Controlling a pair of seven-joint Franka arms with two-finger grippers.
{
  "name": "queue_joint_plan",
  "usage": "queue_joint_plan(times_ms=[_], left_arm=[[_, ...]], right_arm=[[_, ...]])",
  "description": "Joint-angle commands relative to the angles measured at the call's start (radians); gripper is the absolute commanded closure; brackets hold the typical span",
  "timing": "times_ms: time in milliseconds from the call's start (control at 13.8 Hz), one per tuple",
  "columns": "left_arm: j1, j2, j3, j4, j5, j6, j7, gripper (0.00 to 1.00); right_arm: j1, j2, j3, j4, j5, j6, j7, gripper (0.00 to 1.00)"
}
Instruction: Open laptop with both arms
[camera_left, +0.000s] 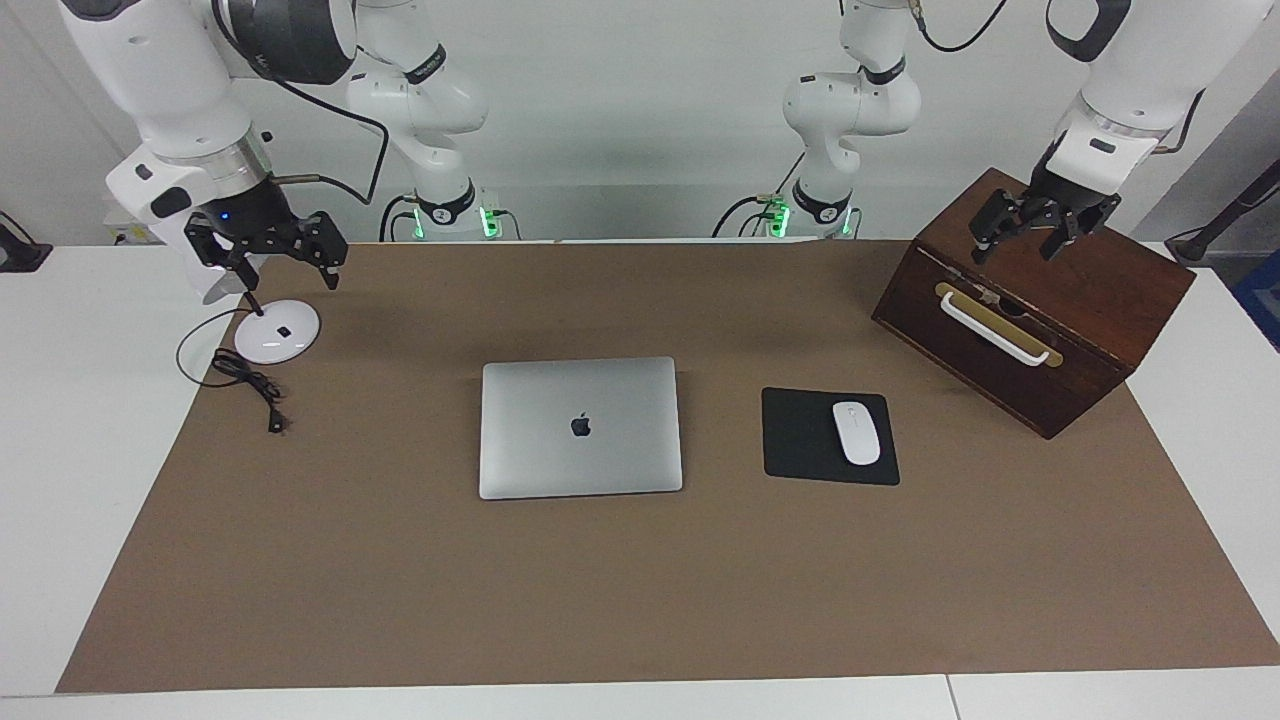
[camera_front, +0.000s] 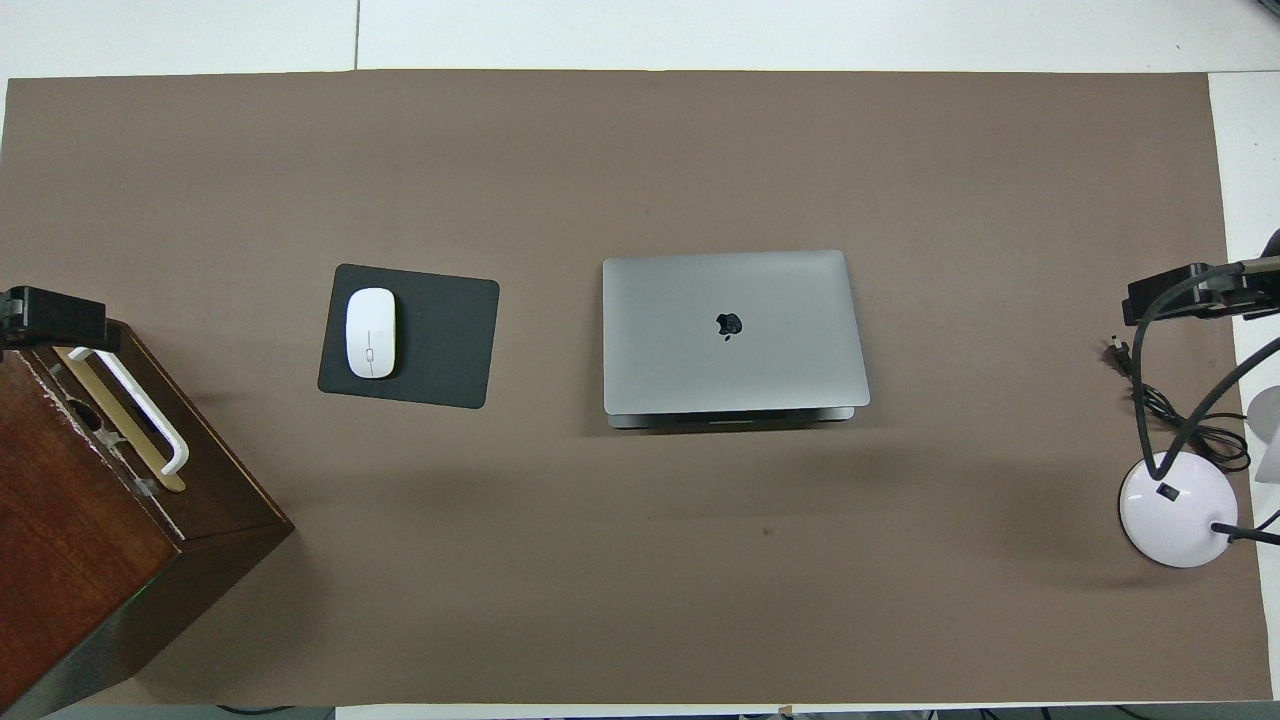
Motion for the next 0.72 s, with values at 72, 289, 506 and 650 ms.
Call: queue_joint_plan(times_ms=[72, 289, 506, 650], left_arm=[[0.014, -0.001, -0.005, 0.015, -0.009, -0.014, 0.017, 0.0], [0.015, -0.004, -0.004, 0.012, -0.009, -0.014, 0.02, 0.0], [0.014, -0.01, -0.001, 0.004, -0.008, -0.011, 0.02, 0.0], [0.012, -0.016, -0.001, -0.005, -0.008, -0.012, 0.009, 0.0]], right_arm=[[0.0, -0.028, -0.004, -0.035, 0.022, 0.029, -0.021, 0.0], [0.0, -0.027, -0.004, -0.033, 0.023, 0.029, -0.026, 0.0], [-0.002, -0.025, -0.005, -0.033, 0.04, 0.027, -0.026, 0.0], [-0.002, -0.025, -0.005, -0.031, 0.042, 0.029, -0.026, 0.0]])
